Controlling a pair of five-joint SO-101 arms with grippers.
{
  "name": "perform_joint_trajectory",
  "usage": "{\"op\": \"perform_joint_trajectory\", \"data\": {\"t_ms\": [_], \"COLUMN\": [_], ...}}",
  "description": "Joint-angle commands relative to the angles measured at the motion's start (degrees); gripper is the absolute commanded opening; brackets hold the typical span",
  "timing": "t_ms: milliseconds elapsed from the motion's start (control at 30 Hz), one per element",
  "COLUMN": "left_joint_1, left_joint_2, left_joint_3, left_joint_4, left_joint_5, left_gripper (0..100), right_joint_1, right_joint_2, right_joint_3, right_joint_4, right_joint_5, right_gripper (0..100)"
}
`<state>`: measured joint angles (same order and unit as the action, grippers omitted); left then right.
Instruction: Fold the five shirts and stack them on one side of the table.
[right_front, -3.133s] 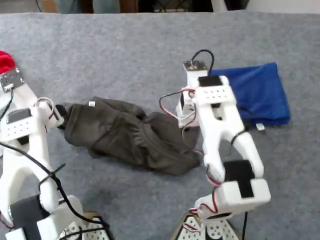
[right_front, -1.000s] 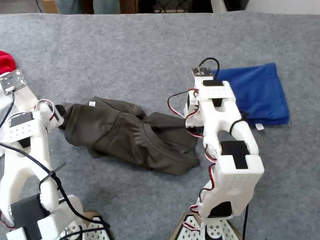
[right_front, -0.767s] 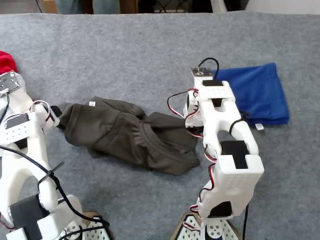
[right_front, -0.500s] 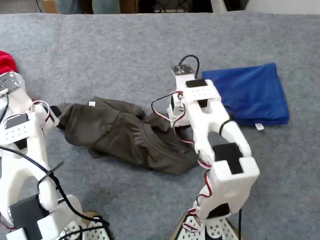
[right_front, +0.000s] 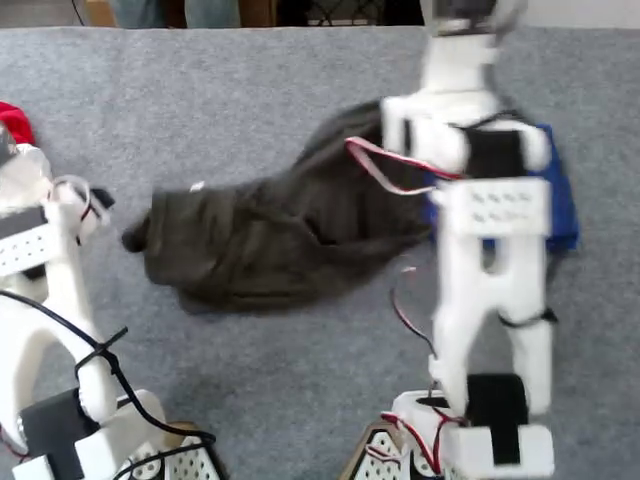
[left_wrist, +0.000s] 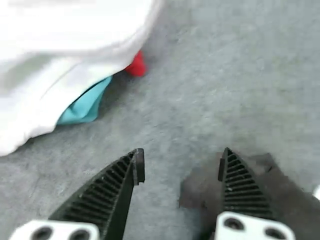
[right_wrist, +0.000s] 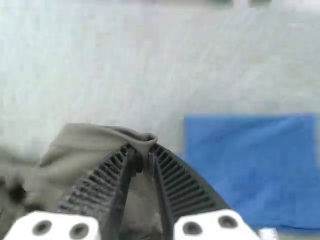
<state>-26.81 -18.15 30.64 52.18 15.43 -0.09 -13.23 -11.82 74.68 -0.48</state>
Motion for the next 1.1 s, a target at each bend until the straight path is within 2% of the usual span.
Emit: {"op": "perform_joint_trajectory", "data": {"t_ms": [0, 133, 233, 400, 500, 600, 733, 967, 1067], "left_joint_1": [4.18, 8.22, 11.82, 17.54, 16.75, 11.12, -0.48, -21.14, -28.97], "left_joint_2": [-2.20, -2.20, -2.20, -2.46, -2.37, -2.37, -2.37, -2.73, -2.73], "left_joint_3": [-9.80, -13.23, -13.49, -14.11, -15.60, -19.65, -25.89, -32.84, -33.80], "left_joint_4": [4.04, 5.10, 5.19, 6.59, 7.38, 10.73, 14.68, 21.54, 22.77], "left_joint_5": [0.79, 0.79, 0.79, 0.79, 0.79, 0.79, 0.79, 0.70, 0.35], "left_gripper": [26, 26, 26, 26, 26, 26, 26, 26, 26], "right_joint_1": [10.64, 20.66, 23.91, 22.86, 18.99, 12.75, 1.67, -19.96, -27.08], "right_joint_2": [-3.47, -3.82, -3.91, -3.47, -3.47, -3.47, -3.56, -3.91, -3.47], "right_joint_3": [-5.49, -7.52, -9.89, -17.80, -21.67, -24.04, -28.35, -37.14, -42.33], "right_joint_4": [0.09, 0.09, 0.00, -0.70, -5.10, -10.73, -14.42, -13.63, -11.08], "right_joint_5": [0.44, 3.08, 5.80, 5.71, 5.54, 5.54, 5.98, 5.98, 5.98], "right_gripper": [1.3, 1.4, 1.4, 1.4, 1.4, 1.4, 1.4, 1.3, 1.3]}}
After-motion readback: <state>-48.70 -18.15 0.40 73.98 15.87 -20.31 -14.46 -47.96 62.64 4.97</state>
